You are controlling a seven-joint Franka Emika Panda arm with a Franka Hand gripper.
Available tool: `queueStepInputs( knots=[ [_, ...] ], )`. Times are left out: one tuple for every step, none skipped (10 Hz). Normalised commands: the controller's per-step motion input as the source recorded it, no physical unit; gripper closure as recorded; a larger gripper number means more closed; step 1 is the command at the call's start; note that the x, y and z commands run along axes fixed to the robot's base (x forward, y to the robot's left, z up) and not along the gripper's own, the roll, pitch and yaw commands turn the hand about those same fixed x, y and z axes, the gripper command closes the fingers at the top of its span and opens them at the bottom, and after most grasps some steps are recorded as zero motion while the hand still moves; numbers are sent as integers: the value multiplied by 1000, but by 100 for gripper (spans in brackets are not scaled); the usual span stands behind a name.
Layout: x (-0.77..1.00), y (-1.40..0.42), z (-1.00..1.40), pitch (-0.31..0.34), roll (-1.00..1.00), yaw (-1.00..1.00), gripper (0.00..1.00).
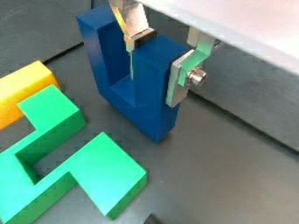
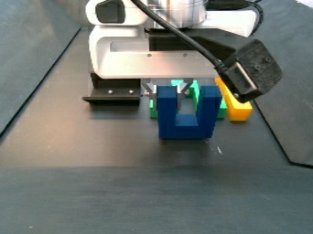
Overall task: Pick up the blue object. Move up. Move to above the board. Insert the blue object.
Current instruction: Pick up the blue object, then move up, then move to above the board.
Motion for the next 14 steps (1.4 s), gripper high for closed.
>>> queueStepInputs(
  knots=[
    [0,0,0,0,0,0,100],
    [0,0,0,0,0,0,100],
    [0,0,833,0,0,0,100],
    [10,14,778,9,2,17,100],
    [-5,5,609,28,15,22,100],
    [24,0,224,29,43,20,100],
    [0,0,1400,0,0,0,100],
    [-39,-5,1400,40,-12,-1,100],
    [-52,-9,1400,42,18,3,100],
    [9,-6,1400,26,19,6,100],
    [38,7,1400,50,0,3,100],
    [9,5,662,103,8,6,100],
    [17,-5,383,88,8,3,100],
    [-85,-1400,148,193,112,86,100]
  ],
)
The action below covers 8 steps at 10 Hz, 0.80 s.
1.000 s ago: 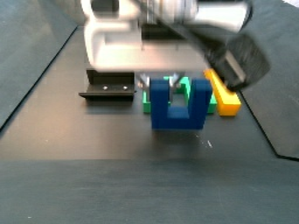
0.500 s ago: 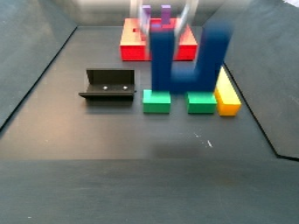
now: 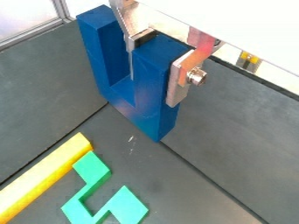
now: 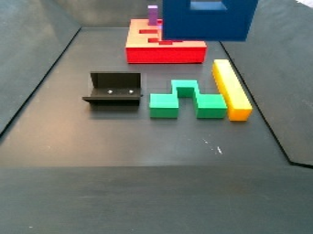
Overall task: Pick up the blue object. Move up. Move to above the board. Insert the blue object.
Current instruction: Move to above the board.
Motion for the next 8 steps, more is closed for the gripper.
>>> queueStepInputs(
  knots=[
    [-90,-1400,145,164,144,79,100],
    [-101,-1400,147,69,148,47,100],
    [-108,-1400,145,22,73,29,100],
    [-105,-1400,148,23,56,22,100],
    [-98,-1400,151,25,55,12,100],
    [-102,-1400,153,21,43,14,100],
    [-104,-1400,156,12,32,10,100],
    [-106,-1400,161,12,6,9,100]
  ],
)
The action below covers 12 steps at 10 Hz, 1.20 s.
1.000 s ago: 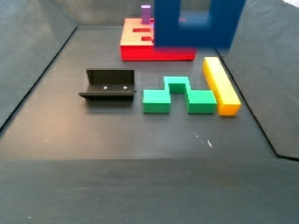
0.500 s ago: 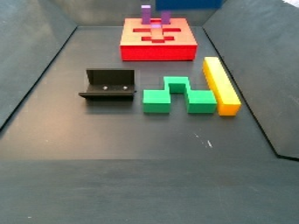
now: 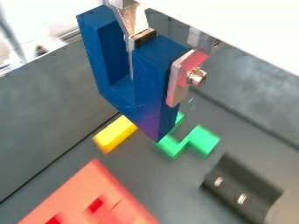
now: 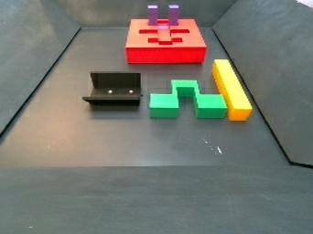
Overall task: Pick up the blue object. Move up. Move to above the board. Insert the blue object.
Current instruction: Move to above the board, then insert the blue object.
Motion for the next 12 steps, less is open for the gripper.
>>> queueStepInputs(
  knots=[
    [-101,-1400,166,19,2,8,100],
    [-83,-1400,186,40,6,9,100],
    [-60,-1400,200,74,11,7,100],
    [-1,-772,115,104,16,4,100],
    [37,-487,79,127,12,5,100],
    [61,-209,49,141,3,6,100],
    [43,-167,49,136,14,6,100],
    [54,0,-91,-19,0,0,100],
    [143,0,-80,0,13,0,100],
    [240,0,-114,0,19,0,100],
    [231,0,-114,0,29,0,100],
    [380,20,-237,-4,63,51,100]
  ],
)
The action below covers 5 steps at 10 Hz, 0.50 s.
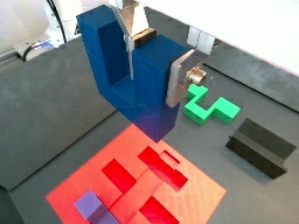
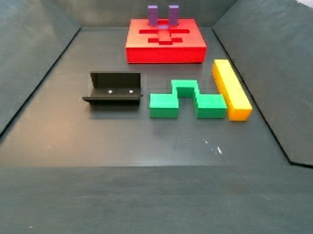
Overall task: Pick up the blue object. Move up. Move to above the board. Insert the blue object.
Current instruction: Insert the blue object.
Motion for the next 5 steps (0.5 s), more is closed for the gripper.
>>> queueStepInputs(
  knots=[
    [637,200,-349,-24,94,160,100],
    [766,346,-329,-4,139,203,100],
    [783,209,-251,43,320,211,100],
    [726,183,-443,0,231,220,100],
    [586,106,-651,-10,136,260,100]
  ],
)
